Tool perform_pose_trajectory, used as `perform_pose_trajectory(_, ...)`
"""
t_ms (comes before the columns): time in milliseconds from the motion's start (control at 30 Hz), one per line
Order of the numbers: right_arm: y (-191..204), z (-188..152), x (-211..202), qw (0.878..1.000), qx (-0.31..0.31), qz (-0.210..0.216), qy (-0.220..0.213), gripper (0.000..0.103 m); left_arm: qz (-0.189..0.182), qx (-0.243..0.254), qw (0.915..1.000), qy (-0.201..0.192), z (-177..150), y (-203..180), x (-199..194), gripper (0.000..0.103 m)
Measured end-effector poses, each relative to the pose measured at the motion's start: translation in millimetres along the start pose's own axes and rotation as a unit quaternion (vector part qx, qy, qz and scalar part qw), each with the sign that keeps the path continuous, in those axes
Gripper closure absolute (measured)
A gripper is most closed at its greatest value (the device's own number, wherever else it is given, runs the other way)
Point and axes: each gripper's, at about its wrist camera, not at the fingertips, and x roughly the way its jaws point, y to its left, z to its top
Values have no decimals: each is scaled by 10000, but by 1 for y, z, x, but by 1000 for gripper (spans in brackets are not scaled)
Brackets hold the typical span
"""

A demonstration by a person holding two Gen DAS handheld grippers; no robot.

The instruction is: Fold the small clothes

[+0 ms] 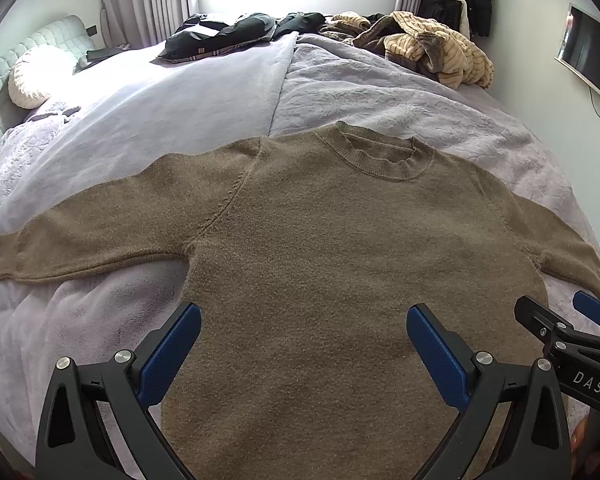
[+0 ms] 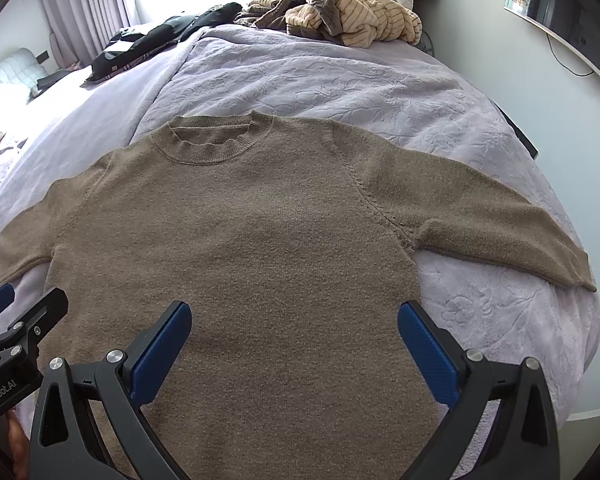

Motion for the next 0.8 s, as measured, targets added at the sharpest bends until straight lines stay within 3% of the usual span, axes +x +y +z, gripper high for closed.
perform_pose_trajectory(800,3,0,0,10000,-11,-28,53,0,-22,-35,10000,30,-3,6,3,0)
